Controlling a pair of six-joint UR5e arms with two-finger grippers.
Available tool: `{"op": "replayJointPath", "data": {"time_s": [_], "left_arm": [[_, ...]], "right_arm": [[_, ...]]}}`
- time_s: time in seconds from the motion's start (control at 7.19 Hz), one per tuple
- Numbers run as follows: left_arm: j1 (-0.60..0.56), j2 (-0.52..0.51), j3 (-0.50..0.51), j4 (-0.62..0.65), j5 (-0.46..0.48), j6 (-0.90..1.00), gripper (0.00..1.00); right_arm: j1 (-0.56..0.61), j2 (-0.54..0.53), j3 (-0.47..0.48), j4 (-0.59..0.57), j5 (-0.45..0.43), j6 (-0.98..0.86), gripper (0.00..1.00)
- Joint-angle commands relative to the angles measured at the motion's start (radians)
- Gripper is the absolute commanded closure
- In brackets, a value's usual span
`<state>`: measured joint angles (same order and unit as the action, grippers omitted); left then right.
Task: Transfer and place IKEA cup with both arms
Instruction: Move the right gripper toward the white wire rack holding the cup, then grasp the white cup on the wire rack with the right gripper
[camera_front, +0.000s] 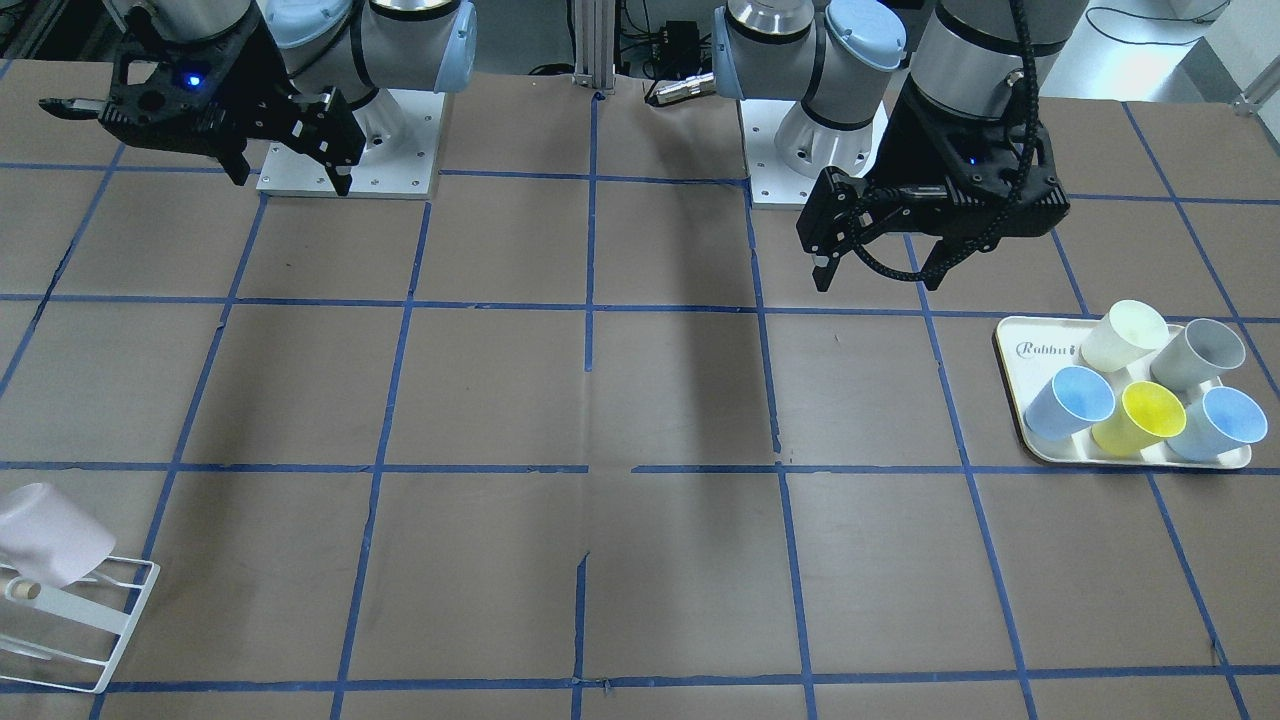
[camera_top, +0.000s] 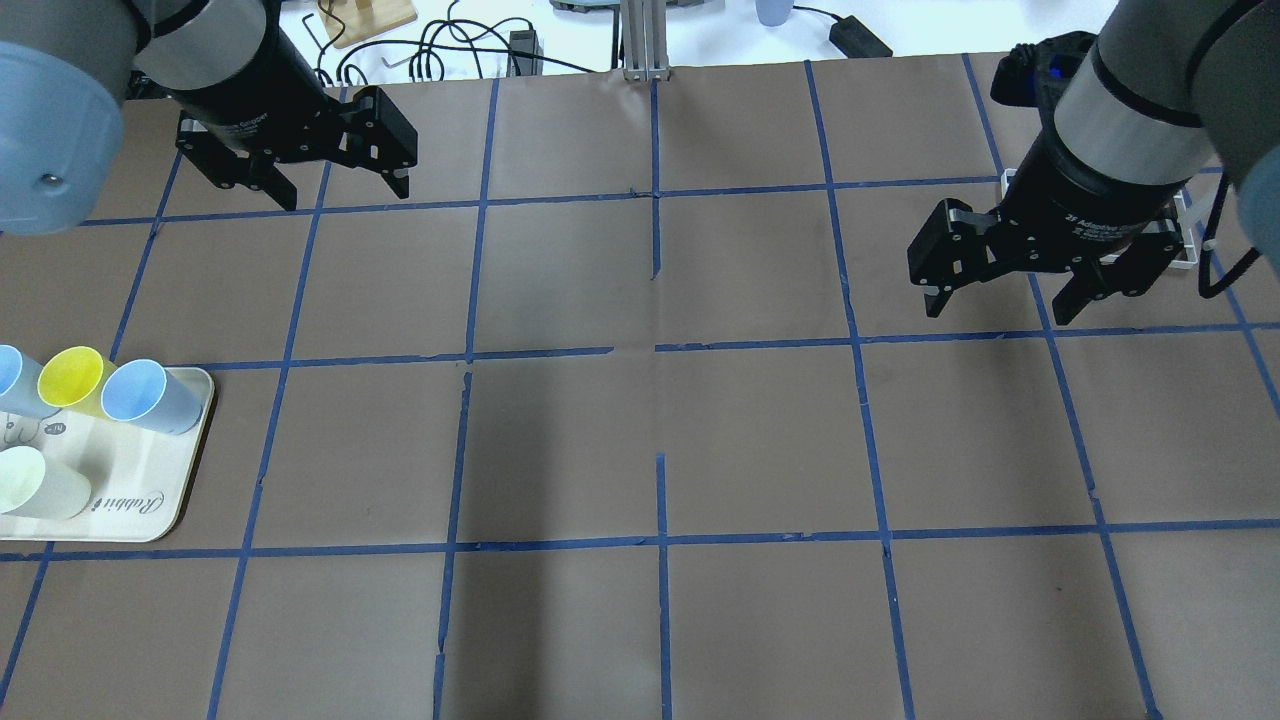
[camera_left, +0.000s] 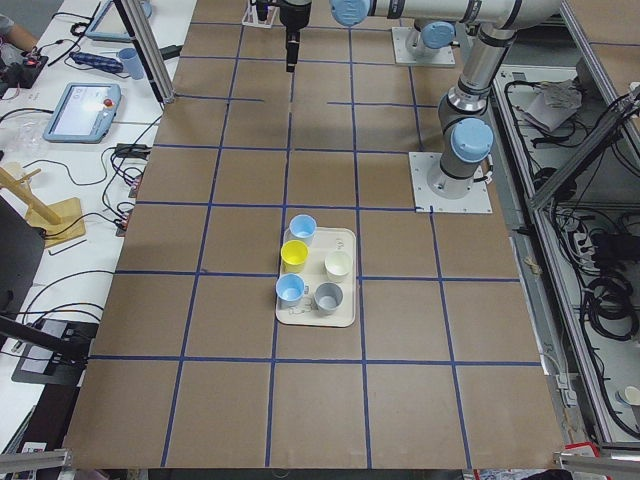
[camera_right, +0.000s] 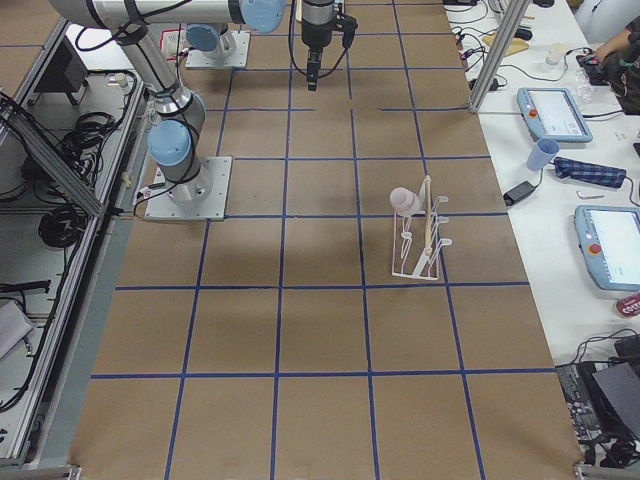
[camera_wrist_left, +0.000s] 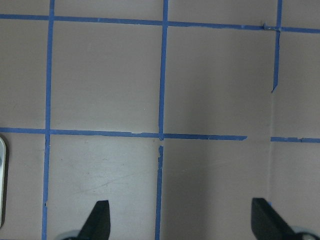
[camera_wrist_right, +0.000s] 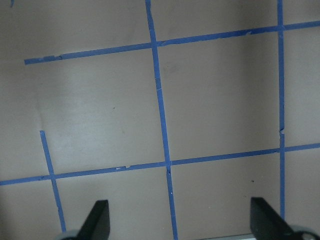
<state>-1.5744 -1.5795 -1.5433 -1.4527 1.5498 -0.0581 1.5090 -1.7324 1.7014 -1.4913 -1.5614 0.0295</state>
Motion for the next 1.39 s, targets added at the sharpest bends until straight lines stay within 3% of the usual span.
{"op": "replayJointPath", "data": {"time_s": [0.0,0.83,1.25], "left_arm": [[0.001,-0.001,0.000,0.000,0.000,0.000,0.00],[0.000,0.001,0.000,0.000,0.000,0.000,0.00],[-0.001,0.001,0.000,0.000,-0.002,0.001,0.00]], "right_arm": [[-0.105,0.011,0.000,-0.003,0.003,-0.179,0.00],[-0.311,0.132,0.003,-0.298,0.018,-0.691,0.00],[-0.413,0.249,0.003,-0.412,0.112,-0.864,0.00]]}}
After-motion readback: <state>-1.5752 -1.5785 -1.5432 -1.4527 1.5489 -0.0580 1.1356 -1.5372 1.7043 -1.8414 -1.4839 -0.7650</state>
